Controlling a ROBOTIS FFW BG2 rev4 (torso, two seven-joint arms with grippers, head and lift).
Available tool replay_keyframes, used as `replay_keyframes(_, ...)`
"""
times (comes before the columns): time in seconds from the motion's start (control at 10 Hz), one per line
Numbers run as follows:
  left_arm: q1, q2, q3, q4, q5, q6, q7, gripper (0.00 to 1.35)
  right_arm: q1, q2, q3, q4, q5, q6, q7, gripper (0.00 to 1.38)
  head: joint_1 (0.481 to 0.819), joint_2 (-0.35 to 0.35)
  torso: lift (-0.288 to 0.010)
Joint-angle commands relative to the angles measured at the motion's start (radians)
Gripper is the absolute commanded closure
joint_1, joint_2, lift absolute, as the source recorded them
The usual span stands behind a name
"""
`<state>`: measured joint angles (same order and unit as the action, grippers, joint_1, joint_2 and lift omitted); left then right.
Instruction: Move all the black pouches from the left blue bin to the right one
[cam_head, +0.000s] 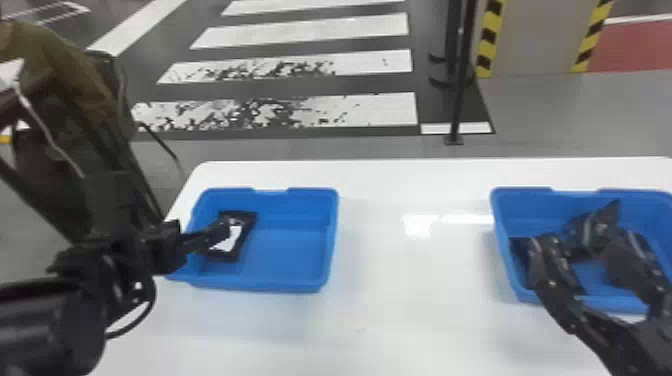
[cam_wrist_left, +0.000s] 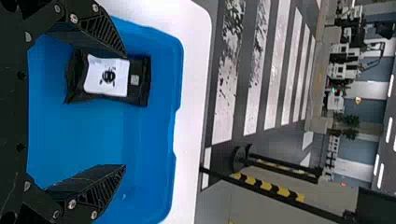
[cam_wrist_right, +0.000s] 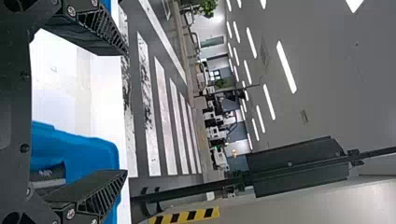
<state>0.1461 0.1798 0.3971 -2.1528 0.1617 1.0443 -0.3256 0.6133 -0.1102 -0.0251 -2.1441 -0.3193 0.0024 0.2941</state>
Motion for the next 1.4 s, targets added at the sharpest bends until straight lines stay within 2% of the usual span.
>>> replay_keyframes(0.0, -0.058, 0.006, 0.018, 0.080, -0.056, 0.033, 0.003, 0.21, 0.042, 0.004, 0.043, -0.017, -0.020, -0.007, 0.000, 0.13, 0.695, 0.231, -0.140)
replay_keyframes(0.2, -0.134, 0.015, 0.008, 0.193, -0.118, 0.075, 0.003, 0.21, 0.054, 0.011, 0.047, -0.017, -0.026, -0.007, 0.002, 0.13, 0.695, 0.321, -0.140)
replay_keyframes(0.4, -0.210, 0.024, -0.034, 0.296, -0.136, 0.097, 0.002, 0.21, 0.054, 0.011, 0.051, -0.017, -0.036, -0.007, 0.007, 0.13, 0.695, 0.339, -0.140)
replay_keyframes(0.7, -0.242, 0.027, -0.086, 0.321, -0.108, 0.094, -0.001, 0.21, 0.049, 0.009, 0.063, -0.005, -0.058, -0.005, 0.010, 0.13, 0.695, 0.314, -0.140)
replay_keyframes(1.0, -0.286, 0.027, -0.104, 0.394, -0.156, 0.109, -0.001, 0.21, 0.044, 0.007, 0.069, 0.005, -0.076, -0.005, 0.014, 0.13, 0.695, 0.297, -0.140)
replay_keyframes(1.3, -0.365, 0.032, -0.156, 0.505, -0.182, 0.109, -0.001, 0.21, 0.042, 0.006, 0.073, 0.013, -0.090, -0.005, 0.019, 0.13, 0.695, 0.297, -0.140)
